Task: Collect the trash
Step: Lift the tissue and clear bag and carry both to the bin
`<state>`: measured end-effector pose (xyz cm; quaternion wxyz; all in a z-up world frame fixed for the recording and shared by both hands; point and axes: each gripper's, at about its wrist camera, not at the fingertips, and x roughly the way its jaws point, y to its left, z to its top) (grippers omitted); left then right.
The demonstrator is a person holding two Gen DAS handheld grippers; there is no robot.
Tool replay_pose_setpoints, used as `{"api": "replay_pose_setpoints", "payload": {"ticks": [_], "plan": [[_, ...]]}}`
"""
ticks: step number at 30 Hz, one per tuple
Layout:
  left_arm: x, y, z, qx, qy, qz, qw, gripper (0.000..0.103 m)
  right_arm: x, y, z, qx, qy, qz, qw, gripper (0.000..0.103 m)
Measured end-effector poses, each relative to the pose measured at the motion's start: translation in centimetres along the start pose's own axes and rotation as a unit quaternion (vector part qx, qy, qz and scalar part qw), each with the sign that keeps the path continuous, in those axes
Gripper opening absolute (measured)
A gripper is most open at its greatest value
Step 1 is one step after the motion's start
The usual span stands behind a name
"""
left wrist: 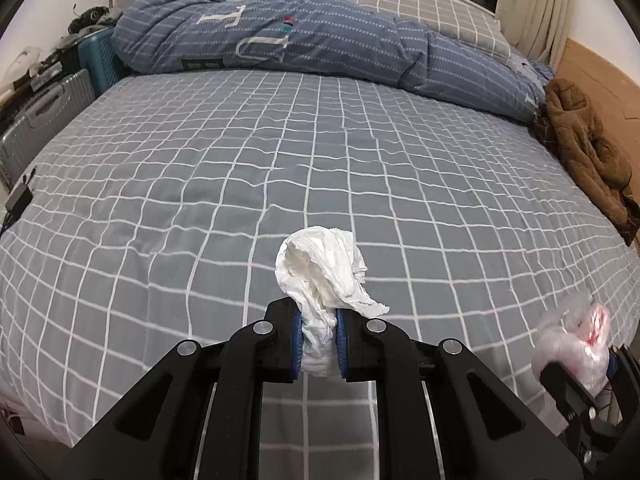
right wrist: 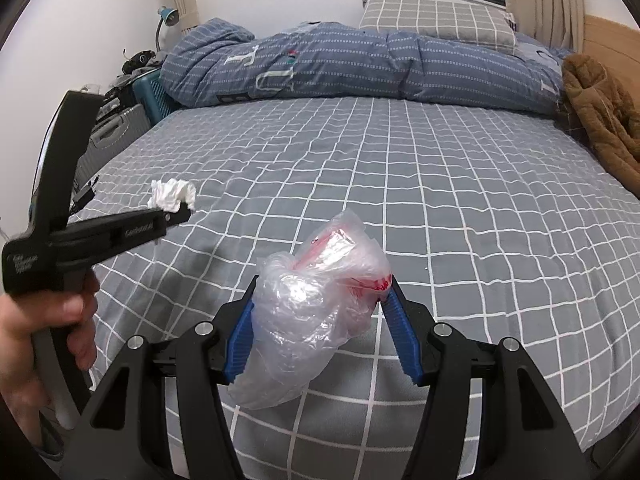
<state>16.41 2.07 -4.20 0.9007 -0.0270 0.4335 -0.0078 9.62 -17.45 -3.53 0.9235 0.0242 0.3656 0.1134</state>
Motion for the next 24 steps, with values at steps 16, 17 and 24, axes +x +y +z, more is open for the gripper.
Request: {"api": "replay_pose_setpoints", "payload": {"ticks": [16, 17, 24], "plan": [[-5.1, -1.8, -5.2, 0.008, 0.000, -0.017, 0.9998, 0.012, -4.0, 0.0, -1.4, 0.010, -0.016, 0.003, 1.000, 0.056], [-5.4, -2.0, -5.6, 0.010, 0.001, -0.017, 0.9998, 0.012, -4.3, 0.0, -1.6, 0.010, -0.017, 0.003, 1.000, 0.056], [-7.1, -2.4, -7.9, 0.011, 0.005, -0.025, 0.9996, 0.012, -5.7, 0.1, -2.6, 0.011, -0.017, 0.000, 1.000, 0.056]]}}
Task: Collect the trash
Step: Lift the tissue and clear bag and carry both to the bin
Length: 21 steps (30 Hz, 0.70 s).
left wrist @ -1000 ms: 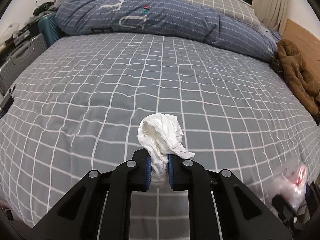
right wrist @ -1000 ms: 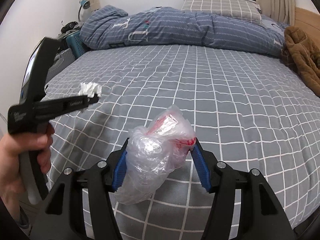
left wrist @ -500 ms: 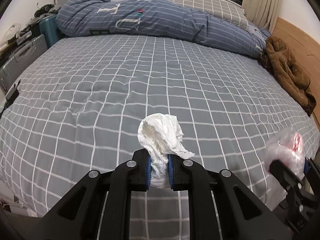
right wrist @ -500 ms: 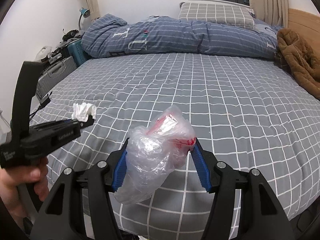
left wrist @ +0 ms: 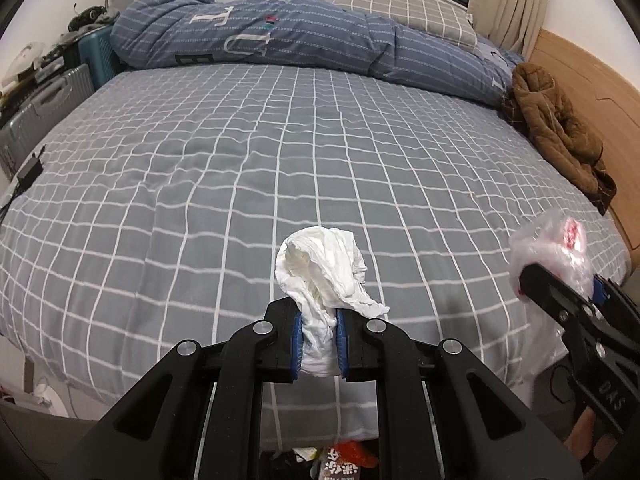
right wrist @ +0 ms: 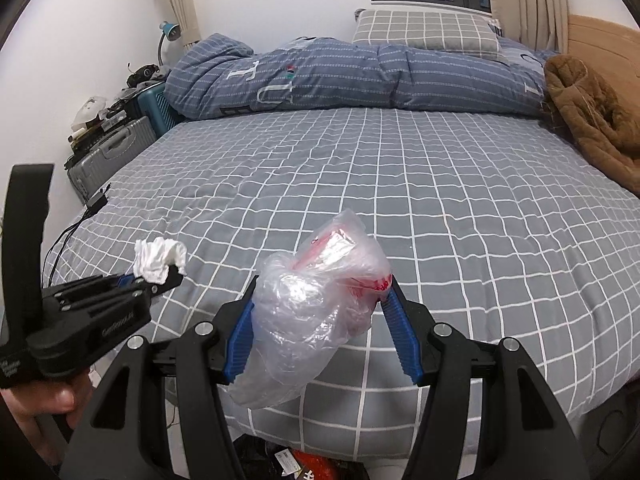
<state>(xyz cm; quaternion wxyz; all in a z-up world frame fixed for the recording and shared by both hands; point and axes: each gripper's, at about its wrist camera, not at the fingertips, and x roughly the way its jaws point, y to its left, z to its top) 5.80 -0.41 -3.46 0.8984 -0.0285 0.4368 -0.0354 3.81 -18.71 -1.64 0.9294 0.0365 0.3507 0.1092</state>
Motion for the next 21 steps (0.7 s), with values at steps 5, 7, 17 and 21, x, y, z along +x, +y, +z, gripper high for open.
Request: {"api": "replay_pose_setpoints", "payload": {"ticks": [5, 7, 17, 21], "plan": [[-1.3, -0.4, -1.6, 0.001, 0.000, -0.003, 1.0000, 0.012, -1.1, 0.2, -0.6, 0.003, -0.002, 0.002, 1.000, 0.056], [-1.8, -0.6, -2.1, 0.001, -0.001, -0.005, 1.0000, 0.012, -1.6, 0.3, -0.7, 0.004, -0.003, 0.004, 1.000, 0.056], [-4.0, -1.4, -4.9, 0.003, -0.001, -0.010, 0.9999, 0.012, -3.6, 0.5, -1.9, 0.007, -0.005, 0.007, 1.000, 0.056], [-4.2, -1.5, -6.2, 0.002, 0.006, -0.012, 0.9999, 0.012, -4.1, 0.7, -2.8, 0.009, 0.000, 0.008, 1.000, 0.056]]}}
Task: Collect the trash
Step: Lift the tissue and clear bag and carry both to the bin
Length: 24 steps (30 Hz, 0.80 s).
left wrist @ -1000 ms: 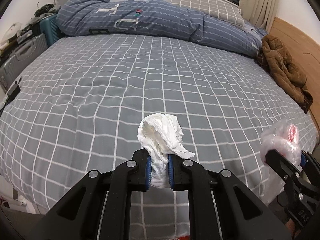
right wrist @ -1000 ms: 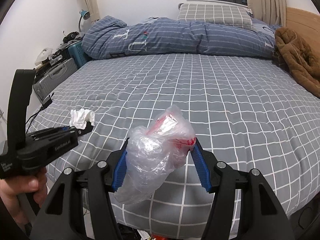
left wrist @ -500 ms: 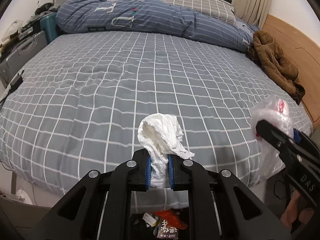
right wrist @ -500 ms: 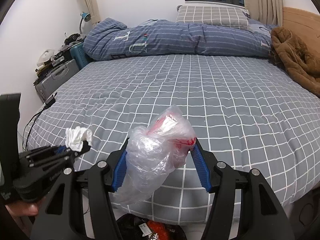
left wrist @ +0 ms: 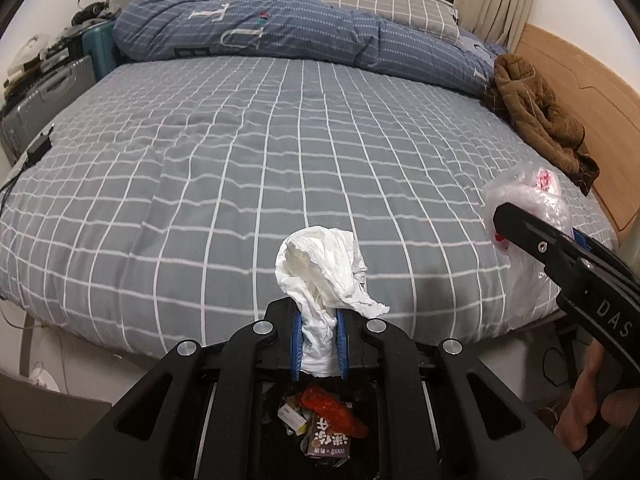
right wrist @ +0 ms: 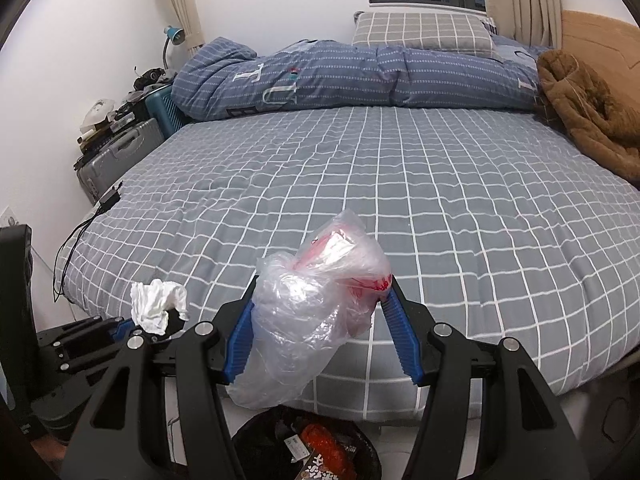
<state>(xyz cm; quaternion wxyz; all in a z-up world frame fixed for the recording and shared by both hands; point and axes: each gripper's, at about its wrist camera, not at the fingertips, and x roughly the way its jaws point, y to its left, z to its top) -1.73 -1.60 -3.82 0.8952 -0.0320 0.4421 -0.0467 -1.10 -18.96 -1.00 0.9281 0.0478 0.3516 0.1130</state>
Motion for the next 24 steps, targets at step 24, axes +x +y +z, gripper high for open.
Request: {"api": "replay_pose_setpoints", "payload": {"ticks": [24], "plan": [[-2.3, 0.0, -7.2, -0.011, 0.031, -0.001, 0.9995, 0.012, -3.2, 2.0, -6.2, 0.000, 0.029, 0.005, 1.000, 0.056]]}}
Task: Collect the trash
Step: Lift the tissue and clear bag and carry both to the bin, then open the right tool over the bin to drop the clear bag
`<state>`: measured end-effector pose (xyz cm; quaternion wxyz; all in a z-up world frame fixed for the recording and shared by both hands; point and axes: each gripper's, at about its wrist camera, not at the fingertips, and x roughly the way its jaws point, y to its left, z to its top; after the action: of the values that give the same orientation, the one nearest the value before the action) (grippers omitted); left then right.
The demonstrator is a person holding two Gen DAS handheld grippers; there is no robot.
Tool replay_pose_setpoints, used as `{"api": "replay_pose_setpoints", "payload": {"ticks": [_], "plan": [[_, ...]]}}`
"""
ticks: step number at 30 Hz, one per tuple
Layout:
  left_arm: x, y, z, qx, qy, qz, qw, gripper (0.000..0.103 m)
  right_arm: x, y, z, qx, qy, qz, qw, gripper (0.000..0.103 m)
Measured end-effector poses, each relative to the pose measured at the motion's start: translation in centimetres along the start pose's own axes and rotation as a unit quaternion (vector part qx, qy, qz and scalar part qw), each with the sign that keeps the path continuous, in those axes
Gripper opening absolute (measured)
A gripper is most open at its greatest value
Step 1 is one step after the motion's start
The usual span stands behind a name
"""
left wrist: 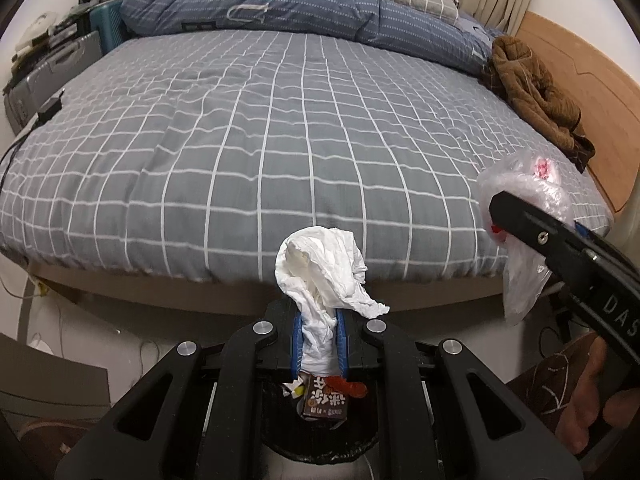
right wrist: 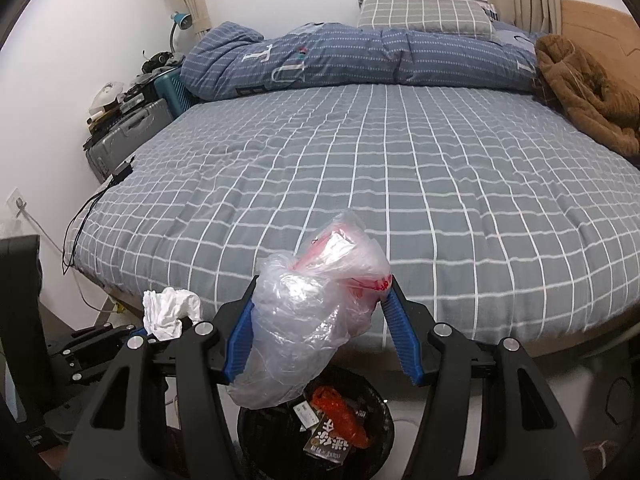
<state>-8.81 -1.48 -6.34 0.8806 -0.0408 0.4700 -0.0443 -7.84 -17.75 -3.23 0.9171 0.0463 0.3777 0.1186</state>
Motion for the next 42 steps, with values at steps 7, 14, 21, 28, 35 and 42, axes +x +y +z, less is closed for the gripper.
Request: {"api": "replay_pose_setpoints", "payload": {"ticks": [7, 14, 21, 28, 35, 42], "plan": [[-0.4, 0.5, -2.4, -0.006, 0.017, 0.005, 0.9998, 0.012, -0.2, 0.1, -2.5, 0.006, 0.025, -0.006, 1.000, 0.056], [-0.1, 1.3, -5.1, -0.011, 0.041, 0.009, 0.9991, 0.012, -0.4, -0.5, -5.1, 0.019, 0.052, -0.017, 0.998, 0.056], [1.3, 2.2, -7.2, -0.015, 0.059, 0.003, 0.9981, 0.012, 1.0, -0.1, -7.7, 0.012, 0.084, -0.022, 0.996, 0.056], [4.6, 2.9, -9.0, -0.007, 0.087, -0.002, 0.9962, 0.012, 3.8, -0.6, -9.7, 0.012, 0.113, -0.023, 0.993, 0.057], [6.8, 4.3, -9.9, -0.015, 0.109, -0.002, 0.9940, 0.012, 7.1, -0.4, -11.3, 0.003, 0.146, -0.020, 0.989, 0.057], [7.2, 6.7, -10.5, -0.031, 0.116, 0.012, 0.9927, 0.012, 9.1, 1.3, -11.7, -0.014, 0.165, -0.005, 0.986, 0.059]]}}
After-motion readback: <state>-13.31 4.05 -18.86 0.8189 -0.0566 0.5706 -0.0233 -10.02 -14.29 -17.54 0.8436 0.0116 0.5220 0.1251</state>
